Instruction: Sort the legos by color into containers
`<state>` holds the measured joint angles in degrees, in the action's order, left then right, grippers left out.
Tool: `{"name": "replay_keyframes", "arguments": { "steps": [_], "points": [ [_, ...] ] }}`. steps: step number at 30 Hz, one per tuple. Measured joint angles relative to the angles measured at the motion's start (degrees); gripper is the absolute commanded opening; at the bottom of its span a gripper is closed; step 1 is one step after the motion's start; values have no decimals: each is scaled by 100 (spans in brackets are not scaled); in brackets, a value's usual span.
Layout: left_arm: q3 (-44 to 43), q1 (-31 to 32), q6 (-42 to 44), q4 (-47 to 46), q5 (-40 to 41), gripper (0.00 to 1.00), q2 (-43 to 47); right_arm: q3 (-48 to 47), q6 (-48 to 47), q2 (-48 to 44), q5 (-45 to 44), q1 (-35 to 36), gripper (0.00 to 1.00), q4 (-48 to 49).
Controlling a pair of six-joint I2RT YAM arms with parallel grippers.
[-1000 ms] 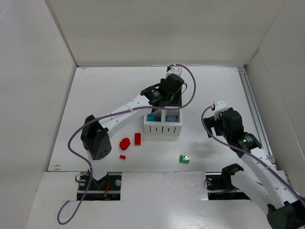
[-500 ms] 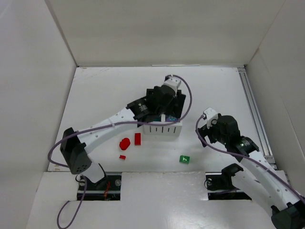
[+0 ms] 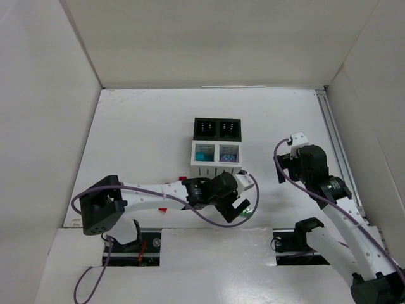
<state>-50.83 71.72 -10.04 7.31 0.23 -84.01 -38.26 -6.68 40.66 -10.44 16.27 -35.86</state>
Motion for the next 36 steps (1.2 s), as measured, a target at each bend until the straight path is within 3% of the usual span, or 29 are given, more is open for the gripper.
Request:
{"name": "replay_keyframes", "arguments": {
  "steps": [12,24,25,26,29,36],
  "points": [
    [-859,-11,901,-802,-748,91,-1799,-55,-273,120,361,-79,99,-20],
    [-940,258,723,-855,-734,42,-2017,-42,-411,149,481,-168,99,-7],
    [-944,282,684,-859,-704,31,-2026,-28,-411,149,483,-177,99,2],
    [-951,293,625,-859,-664,25,-2031,-20,-411,149,485,-195,99,-2],
    [-957,306,459,-868,-420,16,-2033,-15,-413,164,492,-238,99,4],
    [-839,306,282,-745,334,15,-1628,15,-420,173,533,-352,99,37]
  ]
}}
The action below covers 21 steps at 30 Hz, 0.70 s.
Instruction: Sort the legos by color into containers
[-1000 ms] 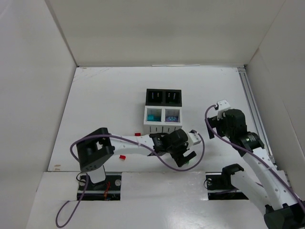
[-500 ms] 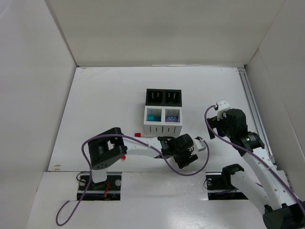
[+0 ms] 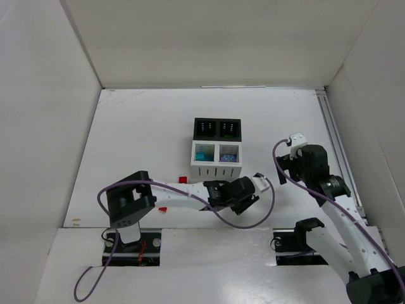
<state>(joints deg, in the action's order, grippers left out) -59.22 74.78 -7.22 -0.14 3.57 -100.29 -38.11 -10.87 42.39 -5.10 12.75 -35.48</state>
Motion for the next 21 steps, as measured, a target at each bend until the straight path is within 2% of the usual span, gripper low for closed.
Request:
{"name": "replay_keyframes", "arguments": {
  "steps": [7,10,16,21],
  "points": [
    [-321,-122,452,131,894,20,1248,105,-37,127,129,-278,99,83],
    [-756,-662,754,55,925,20,1451,111,-94,251,234,-337,99,184],
    [-1600,-2280,1082,-83,599,20,1137,111,-251,481,417,-411,99,299],
    [-2210,-2632,1335,90,313,20,463,107,-402,664,542,-479,99,295]
  ]
}}
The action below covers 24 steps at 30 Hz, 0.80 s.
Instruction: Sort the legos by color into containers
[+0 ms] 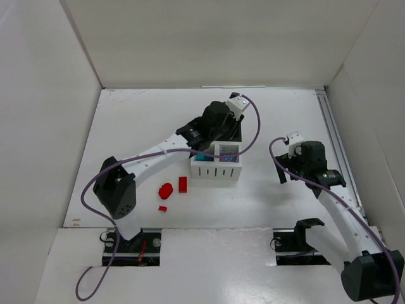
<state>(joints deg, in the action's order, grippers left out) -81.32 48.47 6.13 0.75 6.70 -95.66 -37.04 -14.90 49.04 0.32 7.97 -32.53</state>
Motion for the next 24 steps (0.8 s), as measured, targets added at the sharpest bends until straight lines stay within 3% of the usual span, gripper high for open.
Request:
{"name": "replay_keyframes", "arguments": {
  "steps": [4,5,7,10,19,22,24],
  "points": [
    [-186,-142,109,162,-271,24,-391,0,-107,50,120,-13,99,0],
    [-227,-192,116,223,-337,28,-476,0,-138,66,160,-13,99,0],
    [-334,-293,118,387,-389,48,-623,0,-175,98,216,-13,99,0],
    [-472,-400,81,590,-439,63,-748,0,-282,129,385,-13,99,0],
    [-435,-396,-144,782,-531,88,-514,0,-859,-352,1381,57,99,109],
    [17,-385,-667,822,-271,100,116,-9,-1078,-667,1624,643,99,238],
    [540,-385,-1147,929,39,100,811,-55,-1176,-765,1694,1397,99,363]
  ]
}}
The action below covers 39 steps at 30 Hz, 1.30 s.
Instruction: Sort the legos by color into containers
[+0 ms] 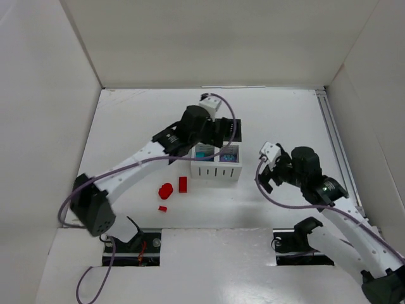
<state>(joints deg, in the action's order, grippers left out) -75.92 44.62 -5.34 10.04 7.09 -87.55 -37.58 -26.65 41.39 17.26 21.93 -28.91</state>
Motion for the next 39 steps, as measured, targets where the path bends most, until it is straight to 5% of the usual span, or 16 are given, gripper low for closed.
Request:
{"name": "replay_keyframes", "arguments": {
  "steps": [6,12,19,29,39],
  "points": [
    [1539,-26,-2247,992,1095,100,2415,-463,-186,490,-758,3016,99,435],
    [2771,-142,-5119,2734,1888,100,4312,-1746,-125,2739,-2151,5031,99,730],
    [3053,-160,-6756,3941,2166,100,5287,-2343,1106,4953,-3047,5320,99,1392],
    [2850,-160,-7014,4301,2251,100,4896,-3112,3377,6898,-3753,5316,99,2356],
    [2820,-160,-6773,4284,2295,100,5053,-3091,4970,7154,-4347,5302,99,2675]
  ]
}}
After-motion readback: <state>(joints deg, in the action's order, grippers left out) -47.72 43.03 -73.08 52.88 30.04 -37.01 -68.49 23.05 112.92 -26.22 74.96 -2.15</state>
